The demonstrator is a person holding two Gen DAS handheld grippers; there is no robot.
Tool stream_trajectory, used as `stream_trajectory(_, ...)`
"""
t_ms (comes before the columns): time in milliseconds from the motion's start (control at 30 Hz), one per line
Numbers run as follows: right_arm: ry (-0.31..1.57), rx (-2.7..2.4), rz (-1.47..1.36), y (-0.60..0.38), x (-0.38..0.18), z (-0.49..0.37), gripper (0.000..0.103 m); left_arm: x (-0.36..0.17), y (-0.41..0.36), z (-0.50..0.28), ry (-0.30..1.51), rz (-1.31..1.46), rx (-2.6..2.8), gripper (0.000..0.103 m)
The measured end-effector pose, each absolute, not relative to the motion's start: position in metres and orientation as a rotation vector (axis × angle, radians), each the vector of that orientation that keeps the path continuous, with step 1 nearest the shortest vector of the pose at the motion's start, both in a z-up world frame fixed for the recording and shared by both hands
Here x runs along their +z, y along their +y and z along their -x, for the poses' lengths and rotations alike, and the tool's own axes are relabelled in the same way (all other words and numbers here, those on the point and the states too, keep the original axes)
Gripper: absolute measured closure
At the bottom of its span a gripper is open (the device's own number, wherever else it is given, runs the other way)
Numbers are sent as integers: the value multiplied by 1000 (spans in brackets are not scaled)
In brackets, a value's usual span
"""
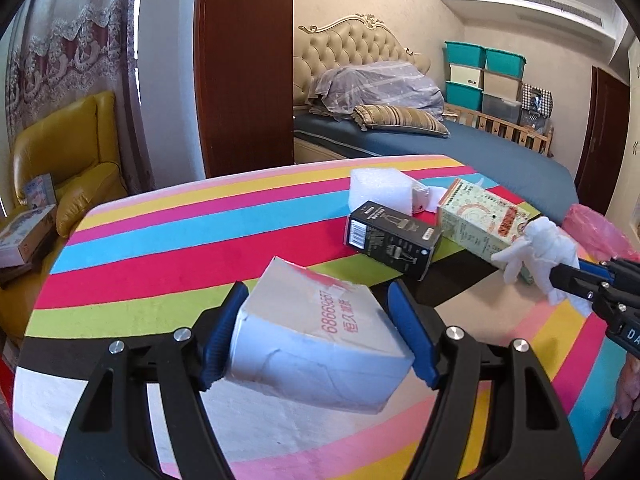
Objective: Collect trash
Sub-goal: 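Carry the tissue box with the left gripper while the right gripper carries the white cloth to the wastebasket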
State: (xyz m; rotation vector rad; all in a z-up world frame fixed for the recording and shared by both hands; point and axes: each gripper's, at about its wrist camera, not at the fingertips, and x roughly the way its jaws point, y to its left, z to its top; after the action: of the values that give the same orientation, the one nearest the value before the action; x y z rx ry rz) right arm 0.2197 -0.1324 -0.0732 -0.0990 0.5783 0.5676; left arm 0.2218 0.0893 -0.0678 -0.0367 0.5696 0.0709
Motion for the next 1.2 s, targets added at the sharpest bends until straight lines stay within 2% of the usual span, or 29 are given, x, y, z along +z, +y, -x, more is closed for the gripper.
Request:
stream_trajectory(500,562,463,21,-176,-71,-216,83,-51,41,-213,509,-1,-63,33)
stream_trajectory(1200,500,240,-69,-282,-58,-204,83,-26,-81,-240,468,-43,-393,33)
